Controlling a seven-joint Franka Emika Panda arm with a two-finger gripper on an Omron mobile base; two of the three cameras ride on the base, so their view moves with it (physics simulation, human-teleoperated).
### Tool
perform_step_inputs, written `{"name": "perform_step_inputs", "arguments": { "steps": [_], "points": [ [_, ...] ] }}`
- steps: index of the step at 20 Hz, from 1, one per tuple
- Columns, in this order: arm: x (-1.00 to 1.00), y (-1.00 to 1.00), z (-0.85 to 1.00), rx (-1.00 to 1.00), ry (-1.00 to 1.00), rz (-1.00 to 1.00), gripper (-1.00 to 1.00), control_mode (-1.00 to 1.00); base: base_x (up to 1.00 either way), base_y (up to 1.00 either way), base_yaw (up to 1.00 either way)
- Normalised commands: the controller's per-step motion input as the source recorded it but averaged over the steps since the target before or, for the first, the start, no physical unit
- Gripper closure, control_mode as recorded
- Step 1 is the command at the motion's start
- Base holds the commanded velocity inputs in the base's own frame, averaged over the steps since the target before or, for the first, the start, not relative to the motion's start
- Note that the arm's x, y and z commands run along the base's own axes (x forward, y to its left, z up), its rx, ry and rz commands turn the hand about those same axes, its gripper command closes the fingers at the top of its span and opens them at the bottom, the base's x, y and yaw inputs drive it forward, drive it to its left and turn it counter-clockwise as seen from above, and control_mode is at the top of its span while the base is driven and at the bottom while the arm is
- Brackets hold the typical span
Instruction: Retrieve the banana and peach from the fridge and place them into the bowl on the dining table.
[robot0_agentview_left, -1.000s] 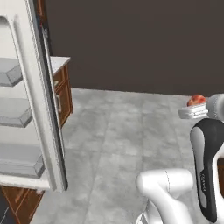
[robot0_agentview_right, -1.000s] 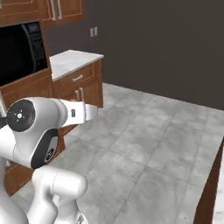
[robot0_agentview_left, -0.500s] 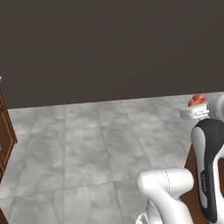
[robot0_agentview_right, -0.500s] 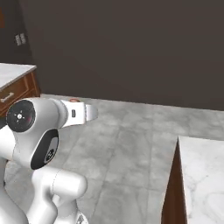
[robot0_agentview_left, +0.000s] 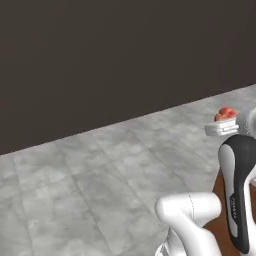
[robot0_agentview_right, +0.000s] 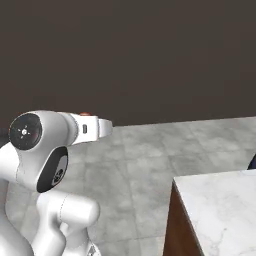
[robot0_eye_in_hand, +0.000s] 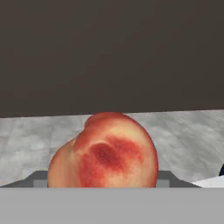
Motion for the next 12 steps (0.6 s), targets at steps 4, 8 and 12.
{"name": "perform_step_inputs", "arguments": {
  "steps": [4,8,12],
  "points": [
    [0.00,0.00,0.00,0.00,0.00,0.00,1.00,1.00,1.00,0.23,-0.71],
    [0.00,0.00,0.00,0.00,0.00,0.00,1.00,1.00,1.00,0.31,-0.75],
    [0.00,0.00,0.00,0.00,0.00,0.00,1.00,1.00,1.00,0.47,-0.76]
  ]
}}
